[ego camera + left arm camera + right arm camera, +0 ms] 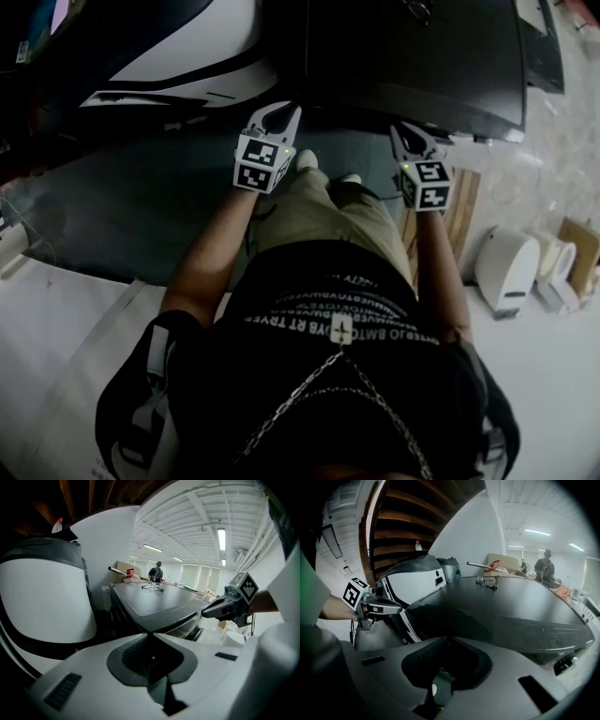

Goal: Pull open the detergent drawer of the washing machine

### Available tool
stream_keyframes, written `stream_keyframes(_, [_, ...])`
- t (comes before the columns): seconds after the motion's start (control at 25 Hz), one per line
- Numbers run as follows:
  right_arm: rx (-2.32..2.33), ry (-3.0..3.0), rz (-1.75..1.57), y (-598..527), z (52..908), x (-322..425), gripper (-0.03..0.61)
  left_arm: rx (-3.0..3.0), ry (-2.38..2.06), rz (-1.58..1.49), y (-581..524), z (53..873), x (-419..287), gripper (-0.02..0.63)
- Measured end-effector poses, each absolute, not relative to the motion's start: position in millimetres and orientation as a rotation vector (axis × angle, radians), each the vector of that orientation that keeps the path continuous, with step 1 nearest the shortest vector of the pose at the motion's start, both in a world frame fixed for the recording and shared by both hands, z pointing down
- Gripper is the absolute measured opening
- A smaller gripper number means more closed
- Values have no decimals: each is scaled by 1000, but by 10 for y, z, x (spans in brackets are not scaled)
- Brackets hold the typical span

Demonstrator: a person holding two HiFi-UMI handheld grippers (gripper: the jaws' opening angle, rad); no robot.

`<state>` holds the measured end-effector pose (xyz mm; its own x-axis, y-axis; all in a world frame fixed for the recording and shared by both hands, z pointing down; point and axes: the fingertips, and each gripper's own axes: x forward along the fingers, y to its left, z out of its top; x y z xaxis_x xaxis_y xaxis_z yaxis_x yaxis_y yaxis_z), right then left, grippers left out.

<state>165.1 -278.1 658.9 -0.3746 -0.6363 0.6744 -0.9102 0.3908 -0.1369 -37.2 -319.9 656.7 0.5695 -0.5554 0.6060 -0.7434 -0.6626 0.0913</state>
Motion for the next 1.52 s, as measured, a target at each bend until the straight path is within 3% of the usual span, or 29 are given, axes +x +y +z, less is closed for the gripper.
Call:
stream_keyframes(0.28, [1298, -2121, 692, -2840, 6719, 1652, 9, 2456, -988, 808, -3215, 6744, -255, 91])
stream_keyframes(0.36, [1289, -2123, 702, -2843, 6738, 1632, 37, 2458, -989, 801, -3220, 6750, -261, 91])
stream_keyframes(1.04, [1265, -2134, 749, -2766, 6736, 1585, 37, 2477, -912, 899, -3082, 6754, -266, 97])
stream_keyframes(1.16, [1242, -2127, 761, -2793, 6758, 1535, 75, 2472, -903, 914, -3109, 6758, -248, 108])
stream_keyframes(1.52, [1226, -2086, 830, -2805, 6770, 1534, 77, 2397, -889, 931, -3129, 6795, -204, 120])
